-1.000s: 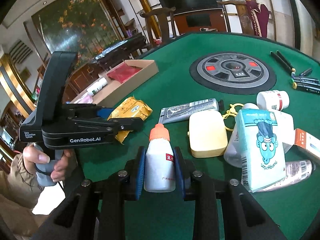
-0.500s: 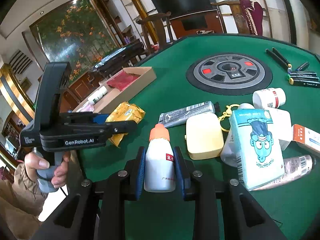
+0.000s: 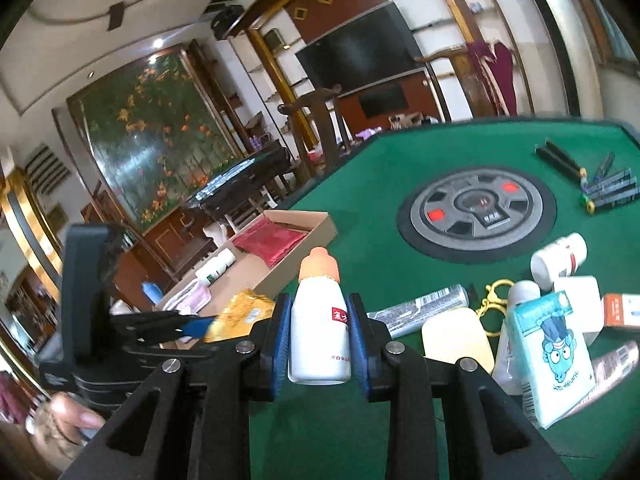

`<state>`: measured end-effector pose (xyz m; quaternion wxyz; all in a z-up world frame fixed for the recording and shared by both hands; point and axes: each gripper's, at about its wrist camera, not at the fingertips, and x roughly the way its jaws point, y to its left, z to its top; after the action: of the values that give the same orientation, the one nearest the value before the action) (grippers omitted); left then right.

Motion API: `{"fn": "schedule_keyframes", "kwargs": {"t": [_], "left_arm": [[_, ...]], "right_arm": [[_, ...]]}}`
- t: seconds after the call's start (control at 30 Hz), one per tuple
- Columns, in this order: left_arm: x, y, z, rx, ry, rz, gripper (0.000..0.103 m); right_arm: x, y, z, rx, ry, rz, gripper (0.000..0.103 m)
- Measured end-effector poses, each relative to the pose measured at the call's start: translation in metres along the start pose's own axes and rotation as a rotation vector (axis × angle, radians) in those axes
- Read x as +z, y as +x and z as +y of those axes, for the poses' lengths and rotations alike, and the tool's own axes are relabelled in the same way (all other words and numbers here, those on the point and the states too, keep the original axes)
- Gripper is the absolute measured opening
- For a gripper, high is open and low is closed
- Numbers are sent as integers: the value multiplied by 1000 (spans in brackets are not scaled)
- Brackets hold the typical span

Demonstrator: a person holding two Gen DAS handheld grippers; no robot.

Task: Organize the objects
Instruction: 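Carry the cracker bag toward the tray with the left gripper while the right carries the orange-capped bottle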

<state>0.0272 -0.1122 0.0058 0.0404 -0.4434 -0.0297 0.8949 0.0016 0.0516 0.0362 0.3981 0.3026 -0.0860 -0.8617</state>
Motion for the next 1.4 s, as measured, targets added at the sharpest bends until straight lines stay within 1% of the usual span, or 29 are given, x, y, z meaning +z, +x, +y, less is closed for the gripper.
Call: {"fn": "schedule_keyframes", "kwargs": {"t": [0.17, 0.23, 0.33, 0.47, 0.63, 0.93, 1.23, 1.4], "left_arm": [[-6, -17, 9, 21, -15, -24, 47], [-8, -23, 12, 27, -30, -29, 47], [-13, -29, 14, 36, -35, -33, 47], [-15, -42, 16, 57, -31, -44, 47], [-16, -52, 25, 88, -36, -63, 47], [-15, -56, 48, 94, -81, -81, 47], [-23, -56, 62, 99, -98, -70, 47], [-22, -64, 72, 99, -122, -89, 47]], "right_arm": [[1, -1, -7, 13, 39, 1, 29], [1, 1, -6, 12, 40, 3, 29], [2, 8, -1, 35, 43, 12, 29], [6, 22, 20, 76, 27, 15, 29], [8, 33, 46, 86, -36, -4, 29], [5, 35, 51, 89, -50, 10, 29], [2, 39, 56, 88, -76, 24, 29], [-1, 39, 53, 85, -70, 33, 29]]}}
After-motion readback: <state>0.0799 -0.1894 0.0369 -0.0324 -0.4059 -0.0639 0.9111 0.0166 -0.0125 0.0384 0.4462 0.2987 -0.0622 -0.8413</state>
